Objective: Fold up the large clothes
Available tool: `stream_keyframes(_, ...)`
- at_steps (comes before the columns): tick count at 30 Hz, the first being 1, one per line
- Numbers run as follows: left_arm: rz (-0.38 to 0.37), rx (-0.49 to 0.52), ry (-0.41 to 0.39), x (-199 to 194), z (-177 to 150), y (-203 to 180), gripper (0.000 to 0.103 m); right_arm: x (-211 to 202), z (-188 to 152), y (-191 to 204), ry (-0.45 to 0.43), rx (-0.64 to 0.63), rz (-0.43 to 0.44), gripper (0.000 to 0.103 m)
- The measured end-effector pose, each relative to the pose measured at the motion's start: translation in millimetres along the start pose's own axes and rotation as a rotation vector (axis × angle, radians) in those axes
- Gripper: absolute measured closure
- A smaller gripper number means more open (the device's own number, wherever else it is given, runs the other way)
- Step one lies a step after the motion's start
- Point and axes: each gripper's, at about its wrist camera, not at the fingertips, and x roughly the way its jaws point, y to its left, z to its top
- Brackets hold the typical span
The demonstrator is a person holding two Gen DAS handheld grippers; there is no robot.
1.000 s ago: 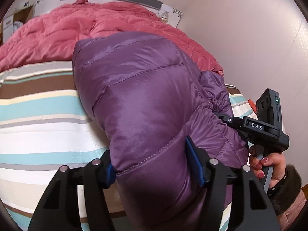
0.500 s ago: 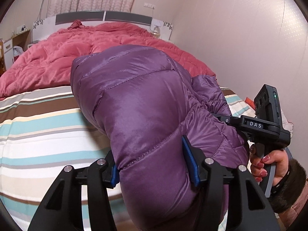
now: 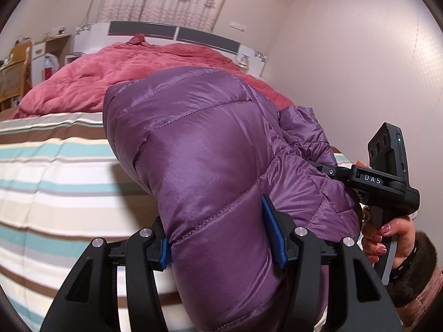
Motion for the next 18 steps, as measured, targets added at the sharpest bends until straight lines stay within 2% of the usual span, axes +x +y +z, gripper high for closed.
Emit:
stream_keyframes(9,0.082,-0.056,-0.043,-33,-16,48,0.049,38,-12,51,0.061,-0.053,0.055,0.075)
stream_keyframes(18,0.164,-0.114,-0.085,-50,-23,100,0.049,84,-16,92,0.102,-0.101,0.098,0.075)
